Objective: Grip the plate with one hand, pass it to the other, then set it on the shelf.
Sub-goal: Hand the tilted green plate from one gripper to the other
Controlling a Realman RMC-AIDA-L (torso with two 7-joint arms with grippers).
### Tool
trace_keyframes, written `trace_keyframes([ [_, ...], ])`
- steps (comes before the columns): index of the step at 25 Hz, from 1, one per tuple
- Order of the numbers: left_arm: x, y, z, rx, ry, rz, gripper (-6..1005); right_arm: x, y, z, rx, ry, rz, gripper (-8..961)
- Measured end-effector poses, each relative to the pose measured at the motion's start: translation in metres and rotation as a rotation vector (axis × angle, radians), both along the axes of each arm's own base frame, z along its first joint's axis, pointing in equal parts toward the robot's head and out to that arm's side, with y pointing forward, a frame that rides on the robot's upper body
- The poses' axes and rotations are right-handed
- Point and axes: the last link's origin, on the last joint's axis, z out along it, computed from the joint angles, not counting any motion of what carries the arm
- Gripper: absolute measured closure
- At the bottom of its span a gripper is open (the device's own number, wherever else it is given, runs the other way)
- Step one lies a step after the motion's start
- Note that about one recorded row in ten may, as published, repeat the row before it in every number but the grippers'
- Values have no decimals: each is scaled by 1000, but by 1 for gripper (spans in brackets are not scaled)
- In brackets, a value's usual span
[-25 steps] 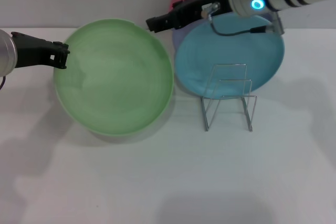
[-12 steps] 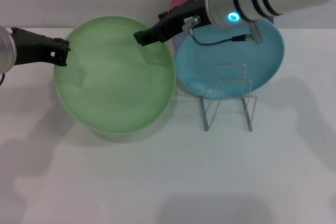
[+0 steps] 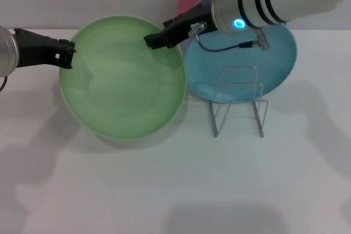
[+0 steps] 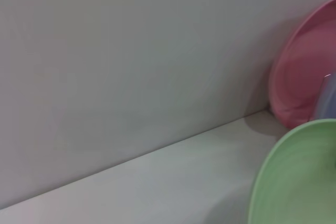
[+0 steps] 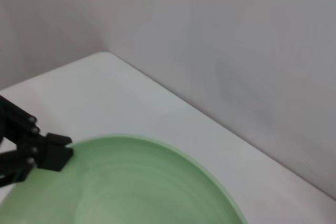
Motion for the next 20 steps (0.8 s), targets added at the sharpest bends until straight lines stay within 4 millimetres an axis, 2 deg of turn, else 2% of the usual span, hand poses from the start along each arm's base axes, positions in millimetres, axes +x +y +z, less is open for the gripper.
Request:
trace_keyframes([
  [1,1,0,-1,-3,-5,-2,958,1,1,-1,-3,-6,-2,251],
  [8,2,-1,-2,-15,-9,-16,957,2,-1,-3,-1,-36,46,550],
  [18,4,-3,-2,-13,-9,-28,955,-1,-14,9,37,-5,112,917],
  [20,6,-4,-2,-11,-11,-34,955,0,-16,8,32,-8,118,918],
])
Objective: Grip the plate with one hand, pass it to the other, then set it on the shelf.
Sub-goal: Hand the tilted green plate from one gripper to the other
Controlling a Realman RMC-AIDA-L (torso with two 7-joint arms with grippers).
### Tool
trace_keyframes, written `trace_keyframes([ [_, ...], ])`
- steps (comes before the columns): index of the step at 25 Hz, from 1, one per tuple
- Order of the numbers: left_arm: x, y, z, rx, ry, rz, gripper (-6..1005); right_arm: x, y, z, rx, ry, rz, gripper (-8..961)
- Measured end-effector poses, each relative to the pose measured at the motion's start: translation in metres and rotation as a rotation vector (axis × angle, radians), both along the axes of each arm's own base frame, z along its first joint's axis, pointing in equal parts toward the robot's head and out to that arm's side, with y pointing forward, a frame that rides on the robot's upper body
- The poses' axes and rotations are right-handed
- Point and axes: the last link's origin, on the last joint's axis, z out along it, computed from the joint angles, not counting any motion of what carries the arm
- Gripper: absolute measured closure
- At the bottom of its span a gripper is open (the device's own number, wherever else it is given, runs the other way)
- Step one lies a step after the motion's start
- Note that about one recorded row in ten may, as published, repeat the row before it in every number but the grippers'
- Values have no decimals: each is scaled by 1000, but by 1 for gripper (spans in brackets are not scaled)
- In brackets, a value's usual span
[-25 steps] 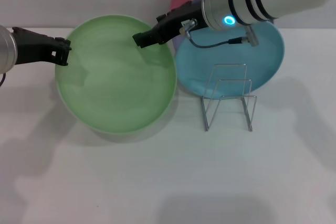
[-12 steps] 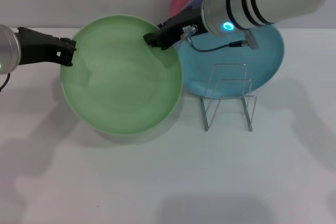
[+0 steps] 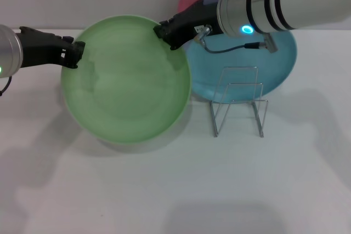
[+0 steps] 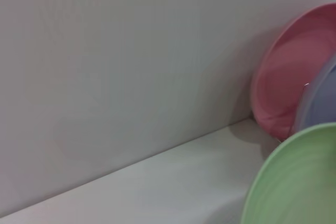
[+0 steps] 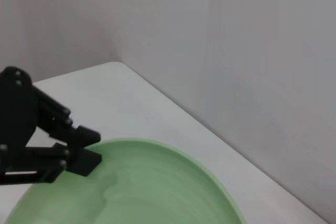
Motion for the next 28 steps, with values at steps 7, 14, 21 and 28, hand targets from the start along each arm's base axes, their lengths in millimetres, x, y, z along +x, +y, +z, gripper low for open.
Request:
trace_keyframes([
  [7,4,-4,5,17,-9,-13,815,2,-4,0,-3,-1,6,923],
  [14,9,-10,8,42,-4,-53,695,3,-9,8,26,4,29,927],
  [21,25,-22,27,253,23,-283,516,8,-6,22,98,13,31,929],
  [28,-15,-33,43,773,-56,-446,362,7,-20,63,256,97,133,929],
])
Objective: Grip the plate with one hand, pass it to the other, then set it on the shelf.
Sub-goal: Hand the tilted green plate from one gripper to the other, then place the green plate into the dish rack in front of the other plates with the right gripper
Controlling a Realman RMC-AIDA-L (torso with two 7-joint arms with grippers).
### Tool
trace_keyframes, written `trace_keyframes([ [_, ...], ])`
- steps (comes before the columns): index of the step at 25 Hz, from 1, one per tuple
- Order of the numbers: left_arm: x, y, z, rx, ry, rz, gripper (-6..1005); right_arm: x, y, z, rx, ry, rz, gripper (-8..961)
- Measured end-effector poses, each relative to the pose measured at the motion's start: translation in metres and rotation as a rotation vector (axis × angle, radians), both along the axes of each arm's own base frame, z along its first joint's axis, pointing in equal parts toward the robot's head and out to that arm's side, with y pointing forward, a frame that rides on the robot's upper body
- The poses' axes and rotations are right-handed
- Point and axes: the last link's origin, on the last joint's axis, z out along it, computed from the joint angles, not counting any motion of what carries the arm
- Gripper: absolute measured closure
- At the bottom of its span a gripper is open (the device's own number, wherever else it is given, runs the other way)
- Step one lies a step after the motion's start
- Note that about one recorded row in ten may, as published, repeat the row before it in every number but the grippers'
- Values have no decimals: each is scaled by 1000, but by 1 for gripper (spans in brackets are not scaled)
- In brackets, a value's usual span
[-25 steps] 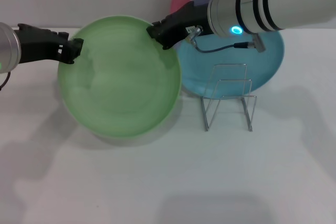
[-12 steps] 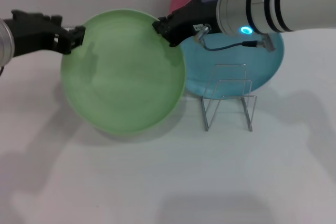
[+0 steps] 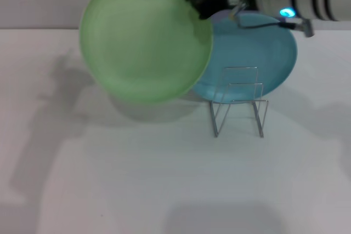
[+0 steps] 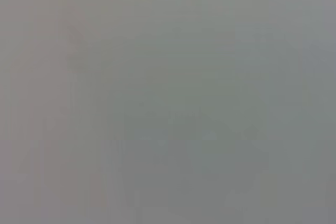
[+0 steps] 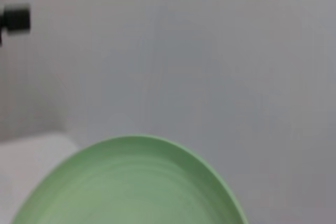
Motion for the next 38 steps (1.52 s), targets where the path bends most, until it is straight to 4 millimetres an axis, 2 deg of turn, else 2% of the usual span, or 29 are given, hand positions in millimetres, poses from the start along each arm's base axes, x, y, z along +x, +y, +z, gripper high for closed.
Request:
trace_keyframes([
  [1,-9,-1,-2,35,-21,-5,326,1,-4,5,17,11,24,929],
  [2,-9,-1,-2,35,-21,-5,291,1,-4,5,17,11,24,929],
  [3,-30,-5,-8,103,-77,-19,256,-1,-16,13,49,45,96,929],
  [4,-30,-5,-8,103,-77,-19,220,-1,-16,13,49,45,96,929],
  [5,-40,-6,-11,126,-107,-27,185,0,-21,17,63,60,127,929],
  [8,-72,-9,-24,145,-195,-26,188,10,-38,25,110,100,230,929],
  [9,-80,-11,-27,148,-216,-24,189,22,-48,28,147,123,280,930],
  [10,-87,-11,-30,147,-238,-23,190,22,-48,28,147,123,280,930],
  [12,-102,-13,-35,137,-276,-12,190,37,-57,30,190,139,324,930],
  [13,-114,-15,-41,131,-291,0,190,54,-64,29,228,145,362,930],
  [14,-114,-15,-41,131,-291,0,189,54,-64,29,228,145,362,930],
  [16,-127,-17,-49,118,-273,16,189,78,-76,26,275,177,430,930],
  [17,-127,-17,-49,118,-273,16,189,78,-76,26,275,177,430,930],
  [18,-131,-17,-56,102,-259,23,189,93,-83,25,296,199,472,930],
  [19,-131,-17,-56,102,-259,23,190,93,-83,25,296,199,472,930],
  [23,-135,-15,-75,42,-239,11,192,121,-94,22,339,229,576,930],
  [24,-135,-15,-75,42,-239,11,192,121,-94,22,339,229,576,930],
  [28,-137,-11,-82,9,-251,10,192,141,-99,27,400,212,614,930],
  [38,-138,-9,-90,-29,-242,14,193,163,-97,39,501,158,609,931],
])
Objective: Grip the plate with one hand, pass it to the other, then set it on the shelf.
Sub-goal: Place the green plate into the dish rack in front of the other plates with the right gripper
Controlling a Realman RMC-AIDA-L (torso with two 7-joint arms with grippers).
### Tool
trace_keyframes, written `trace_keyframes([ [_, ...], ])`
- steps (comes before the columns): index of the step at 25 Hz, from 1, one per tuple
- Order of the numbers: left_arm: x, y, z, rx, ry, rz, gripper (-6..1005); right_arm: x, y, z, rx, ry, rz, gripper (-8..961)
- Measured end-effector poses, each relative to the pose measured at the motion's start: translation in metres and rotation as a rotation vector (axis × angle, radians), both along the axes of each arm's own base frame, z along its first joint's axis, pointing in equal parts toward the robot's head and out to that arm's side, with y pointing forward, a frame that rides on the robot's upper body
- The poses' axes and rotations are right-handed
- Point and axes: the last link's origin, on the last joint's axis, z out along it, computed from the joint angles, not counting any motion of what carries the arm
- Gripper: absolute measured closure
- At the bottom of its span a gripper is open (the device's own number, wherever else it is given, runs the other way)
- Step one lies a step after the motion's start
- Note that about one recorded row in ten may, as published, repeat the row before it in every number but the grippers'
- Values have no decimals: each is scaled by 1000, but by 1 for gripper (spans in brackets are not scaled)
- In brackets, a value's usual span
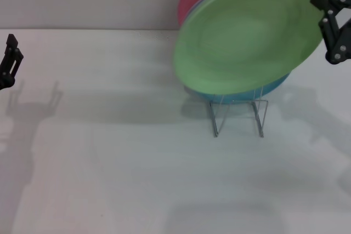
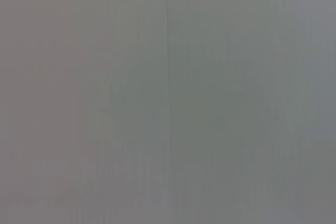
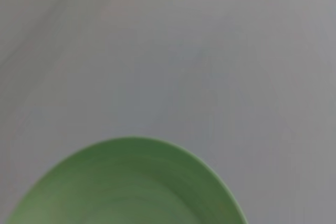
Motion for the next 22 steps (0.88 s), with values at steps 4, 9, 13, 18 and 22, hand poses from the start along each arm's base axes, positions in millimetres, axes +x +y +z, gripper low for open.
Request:
trace_keyframes([
  [4,0,0,-2,-6,2,-2,193,3,0,3,17,-4,-8,931],
  [9,2,0,-5,-19,5,-8,192,8,-1,4,33,-34,-16,931],
  [13,3,1,-7,-32,10,-13,192,15,0,0,42,-72,-31,931],
  [18,4,2,-11,-48,18,-18,192,17,1,-1,53,-86,-38,931],
  [22,4,2,-14,-60,23,-22,192,18,2,1,65,-89,-39,930],
])
